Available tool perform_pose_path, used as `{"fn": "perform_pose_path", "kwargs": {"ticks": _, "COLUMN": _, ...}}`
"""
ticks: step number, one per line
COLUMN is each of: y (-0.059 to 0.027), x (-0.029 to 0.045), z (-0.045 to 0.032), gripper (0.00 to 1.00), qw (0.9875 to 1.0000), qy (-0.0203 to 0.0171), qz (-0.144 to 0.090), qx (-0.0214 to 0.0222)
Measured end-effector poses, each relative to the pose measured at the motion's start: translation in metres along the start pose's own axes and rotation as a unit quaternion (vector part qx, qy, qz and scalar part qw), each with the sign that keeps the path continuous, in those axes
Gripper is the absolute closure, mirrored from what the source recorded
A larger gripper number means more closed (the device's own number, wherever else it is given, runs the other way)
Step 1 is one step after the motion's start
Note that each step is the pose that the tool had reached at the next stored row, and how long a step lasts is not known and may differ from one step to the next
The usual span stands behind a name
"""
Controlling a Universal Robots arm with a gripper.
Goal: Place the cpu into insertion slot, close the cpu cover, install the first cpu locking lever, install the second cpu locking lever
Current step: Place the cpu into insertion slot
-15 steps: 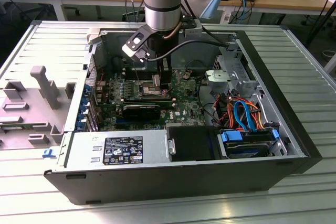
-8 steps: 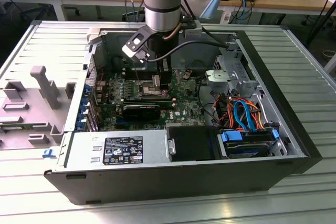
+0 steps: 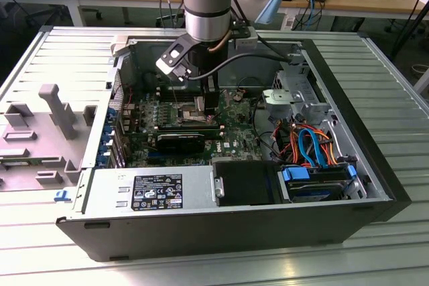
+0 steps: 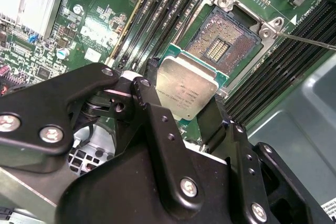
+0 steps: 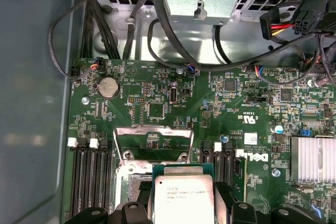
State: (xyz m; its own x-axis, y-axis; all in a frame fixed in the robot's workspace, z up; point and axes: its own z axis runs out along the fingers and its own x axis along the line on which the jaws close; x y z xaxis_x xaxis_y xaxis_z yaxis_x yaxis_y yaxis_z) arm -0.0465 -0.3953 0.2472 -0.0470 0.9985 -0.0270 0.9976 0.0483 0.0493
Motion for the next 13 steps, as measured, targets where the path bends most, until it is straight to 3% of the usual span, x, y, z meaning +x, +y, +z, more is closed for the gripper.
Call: {"fn": "perform_pose_path", "kwargs": {"ticks": 13, "y": -0.0002, "x": 0.0001, "z": 0.0035, "gripper": 0.45, "qw": 1.0, "qy": 0.0, "qz": 0.0, "qx": 0.0}}
